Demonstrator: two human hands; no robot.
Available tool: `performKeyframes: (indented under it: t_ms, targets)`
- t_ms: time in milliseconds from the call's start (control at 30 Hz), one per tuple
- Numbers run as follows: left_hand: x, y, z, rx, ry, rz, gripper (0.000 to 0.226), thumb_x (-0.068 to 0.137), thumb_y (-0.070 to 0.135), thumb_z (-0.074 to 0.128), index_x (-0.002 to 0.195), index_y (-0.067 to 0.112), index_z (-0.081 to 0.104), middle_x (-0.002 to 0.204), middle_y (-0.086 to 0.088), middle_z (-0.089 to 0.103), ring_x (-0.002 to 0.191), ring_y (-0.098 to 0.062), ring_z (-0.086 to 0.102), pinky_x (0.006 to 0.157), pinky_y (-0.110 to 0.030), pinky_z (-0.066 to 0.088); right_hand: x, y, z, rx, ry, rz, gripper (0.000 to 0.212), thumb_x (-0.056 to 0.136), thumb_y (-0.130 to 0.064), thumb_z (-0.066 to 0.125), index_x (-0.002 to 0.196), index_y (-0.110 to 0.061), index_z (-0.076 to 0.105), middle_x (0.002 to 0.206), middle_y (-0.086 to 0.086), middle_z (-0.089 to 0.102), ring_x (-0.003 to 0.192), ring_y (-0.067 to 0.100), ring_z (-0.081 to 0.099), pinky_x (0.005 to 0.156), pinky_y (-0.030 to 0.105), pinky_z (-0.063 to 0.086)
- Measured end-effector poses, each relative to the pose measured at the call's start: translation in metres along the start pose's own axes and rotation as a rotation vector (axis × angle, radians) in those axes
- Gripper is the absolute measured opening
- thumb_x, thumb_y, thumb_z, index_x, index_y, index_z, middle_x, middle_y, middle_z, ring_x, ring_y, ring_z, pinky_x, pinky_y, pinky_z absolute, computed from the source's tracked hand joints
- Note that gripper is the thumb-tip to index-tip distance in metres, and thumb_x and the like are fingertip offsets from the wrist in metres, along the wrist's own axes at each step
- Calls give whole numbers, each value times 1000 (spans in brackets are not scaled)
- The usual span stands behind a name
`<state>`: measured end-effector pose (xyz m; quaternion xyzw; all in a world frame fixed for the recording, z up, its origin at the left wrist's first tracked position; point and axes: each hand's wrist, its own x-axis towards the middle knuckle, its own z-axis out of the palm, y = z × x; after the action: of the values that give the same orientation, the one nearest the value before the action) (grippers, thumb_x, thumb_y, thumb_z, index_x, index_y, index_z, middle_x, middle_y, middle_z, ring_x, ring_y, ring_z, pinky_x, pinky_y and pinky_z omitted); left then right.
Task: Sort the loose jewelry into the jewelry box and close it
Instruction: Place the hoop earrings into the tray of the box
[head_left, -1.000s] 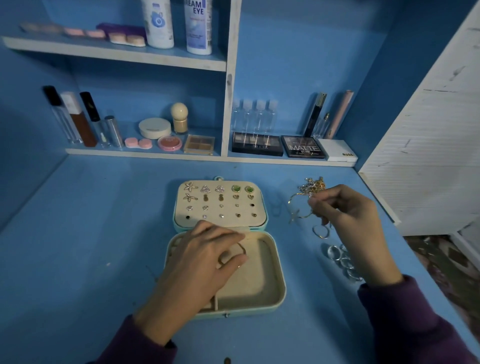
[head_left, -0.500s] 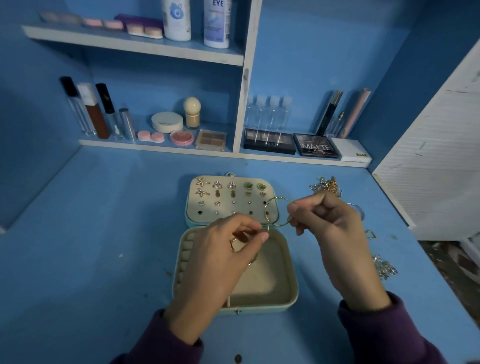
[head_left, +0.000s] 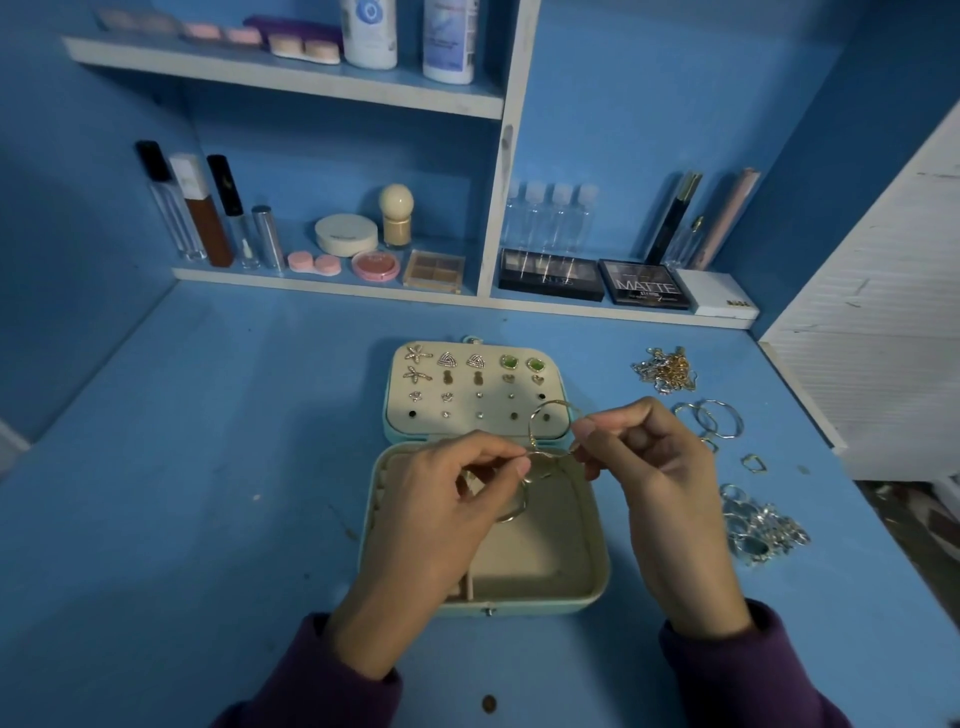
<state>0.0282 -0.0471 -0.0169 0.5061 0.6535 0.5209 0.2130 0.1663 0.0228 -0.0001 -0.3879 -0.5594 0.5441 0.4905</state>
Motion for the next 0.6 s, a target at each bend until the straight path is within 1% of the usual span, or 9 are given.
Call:
performKeyframes:
  t_ms: [67,200,367,500,600]
  targets:
    - [-1,1,0,-42,-8,-30,19,80,16,74,78,35,71,79,24,70,77,7,64,66,-9,46,0,0,-1,9,0,11,9,79,1,66,73,2,59,61,13,60,59,18,55,59,22,47]
    - [-1,1,0,-116,39,-38,10,81,15,73,80,25,73,74,16,72,74,0,68,69,-15,51,-2,0,-2,37,-17,42,12,79,6,64,71,5,55,56,11,58,56,20,52,56,23,45]
    - [1,2,-1,-214,66,-63,11,80,8,72,77,19,72,72,10,73,68,-5,68,64,-11,49,-3,0,0,67,13,52,17,79,9,62,67,1,53,54,10,56,54,18,51,54,22,45]
    - [-1,0,-1,-176,36,-40,10,80,9,72,79,18,73,71,11,72,67,-3,68,66,-13,51,-3,-1,2,169,19,103,20,82,7,58,66,-3,52,56,12,54,55,18,49,57,25,43]
    - [-2,-2,-1,-127,44,-7,10,80,11,74,80,21,74,70,12,72,68,-4,68,67,-18,53,-3,-1,2,176,27,102,20,82,7,58,66,-3,51,57,13,54,55,18,49,56,24,43]
